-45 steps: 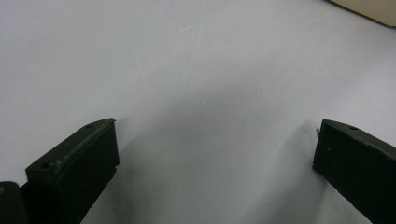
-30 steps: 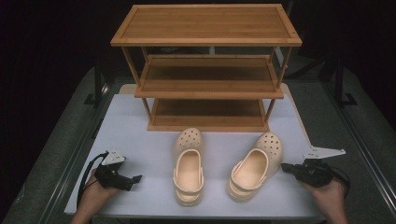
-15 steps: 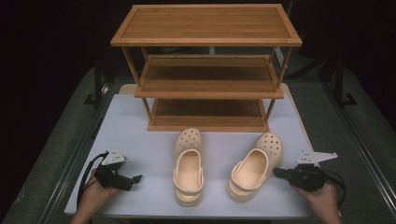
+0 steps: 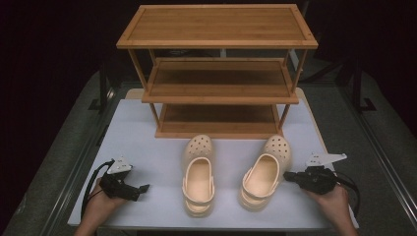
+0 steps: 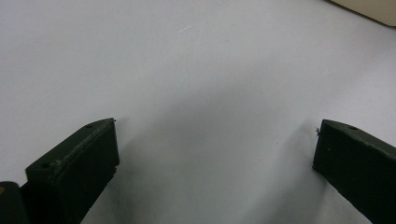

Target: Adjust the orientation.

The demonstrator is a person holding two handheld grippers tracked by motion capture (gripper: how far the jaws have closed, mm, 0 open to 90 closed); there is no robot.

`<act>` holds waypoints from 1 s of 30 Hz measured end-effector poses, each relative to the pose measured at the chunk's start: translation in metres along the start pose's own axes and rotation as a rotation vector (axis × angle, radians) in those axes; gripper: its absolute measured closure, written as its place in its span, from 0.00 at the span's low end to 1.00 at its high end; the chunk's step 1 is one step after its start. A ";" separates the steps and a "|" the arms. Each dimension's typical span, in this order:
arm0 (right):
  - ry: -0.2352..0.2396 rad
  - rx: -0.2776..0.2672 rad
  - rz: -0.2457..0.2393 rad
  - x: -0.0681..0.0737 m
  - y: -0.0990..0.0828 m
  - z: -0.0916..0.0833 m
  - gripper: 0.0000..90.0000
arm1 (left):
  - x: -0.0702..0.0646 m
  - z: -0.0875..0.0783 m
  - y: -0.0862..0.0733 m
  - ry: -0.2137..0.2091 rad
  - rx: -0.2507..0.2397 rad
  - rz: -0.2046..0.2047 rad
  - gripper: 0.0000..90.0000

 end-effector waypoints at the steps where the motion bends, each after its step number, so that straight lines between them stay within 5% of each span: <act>1: 0.004 0.001 -0.003 -0.001 0.001 0.001 1.00 | 0.000 0.000 0.000 0.000 0.000 0.000 0.00; 15: 0.074 0.006 -0.044 -0.008 0.024 0.028 1.00 | 0.000 0.000 0.000 0.000 0.000 0.000 0.00; 30: 0.141 0.041 -0.117 0.009 0.051 0.065 1.00 | 0.000 0.000 0.000 0.000 0.000 0.000 0.00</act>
Point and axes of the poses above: each handheld gripper's, and its own axes: z roughly forward along the jaws, y roughly out of its top, x roughly to its left, the point moved 8 cm from there along z, roughly forward along the jaws, and after that the axes turned 9 degrees about y, right-handed, at the moved point
